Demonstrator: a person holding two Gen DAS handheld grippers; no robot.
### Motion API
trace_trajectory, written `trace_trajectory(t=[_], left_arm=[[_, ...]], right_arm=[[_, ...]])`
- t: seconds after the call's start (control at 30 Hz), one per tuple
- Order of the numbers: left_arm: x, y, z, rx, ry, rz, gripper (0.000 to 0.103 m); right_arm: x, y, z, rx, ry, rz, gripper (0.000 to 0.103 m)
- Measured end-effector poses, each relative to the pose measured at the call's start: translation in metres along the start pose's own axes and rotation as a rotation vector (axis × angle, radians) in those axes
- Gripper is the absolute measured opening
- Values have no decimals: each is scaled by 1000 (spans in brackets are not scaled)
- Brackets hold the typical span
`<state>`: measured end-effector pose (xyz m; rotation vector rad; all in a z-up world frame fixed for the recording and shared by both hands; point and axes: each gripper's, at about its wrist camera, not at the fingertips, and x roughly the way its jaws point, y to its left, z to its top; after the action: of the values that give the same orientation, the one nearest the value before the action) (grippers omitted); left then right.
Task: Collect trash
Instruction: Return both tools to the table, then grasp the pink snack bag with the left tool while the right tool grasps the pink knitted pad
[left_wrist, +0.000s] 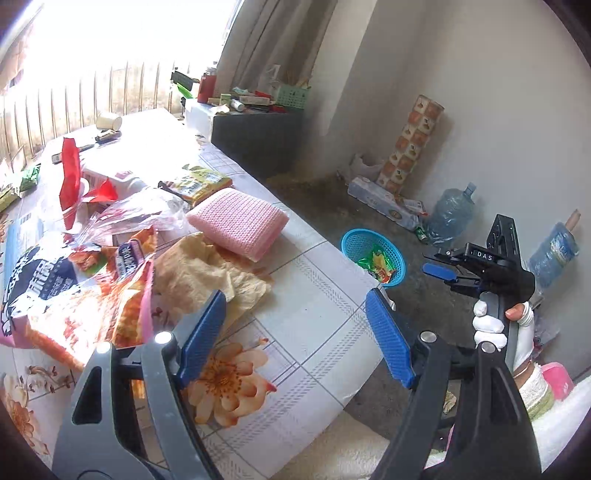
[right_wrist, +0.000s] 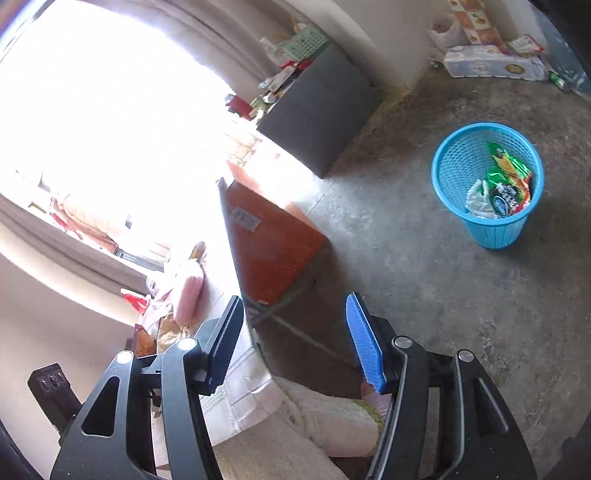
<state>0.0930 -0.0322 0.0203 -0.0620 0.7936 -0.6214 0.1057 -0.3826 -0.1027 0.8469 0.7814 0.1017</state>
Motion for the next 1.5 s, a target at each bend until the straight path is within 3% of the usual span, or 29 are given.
trace_trajectory(t=[0.13,0.23,0.37,0.5,0.57,0.77,1.0,1.1,1.3,1.5], left_arm=[[-52,34,-23,-69,-77,20,74],[-75,67,-35,-201,-105,75,74],[-92,124,-56,-449,-124,34,74],[-90,174,-74,-695,-138,-31,76],[-80,187,-78,-767,-145,-83,76],[-61,194,-71,-820,-156,-170,76],[-39,197,-75,-873,-128,-219,75],[-34,198,-75,-890,-126,-220,73],[-37,209,-80,-928,-138,-198,61],[-38,222,-82,-984,-169,-182,44]], right_arm=[[38,69,-9,-114,96,98,58],[68,106,-21,-173,166,132,58],[92,144,-33,-271,205,66,62],[103,184,-34,-468,147,-66,73],[113,200,-30,-573,126,-127,79],[164,237,-24,-840,158,-268,86],[213,231,-9,-818,254,-322,86],[219,228,-11,-809,282,-300,86],[219,224,-15,-746,315,-262,86],[222,230,-25,-787,334,-264,86]])
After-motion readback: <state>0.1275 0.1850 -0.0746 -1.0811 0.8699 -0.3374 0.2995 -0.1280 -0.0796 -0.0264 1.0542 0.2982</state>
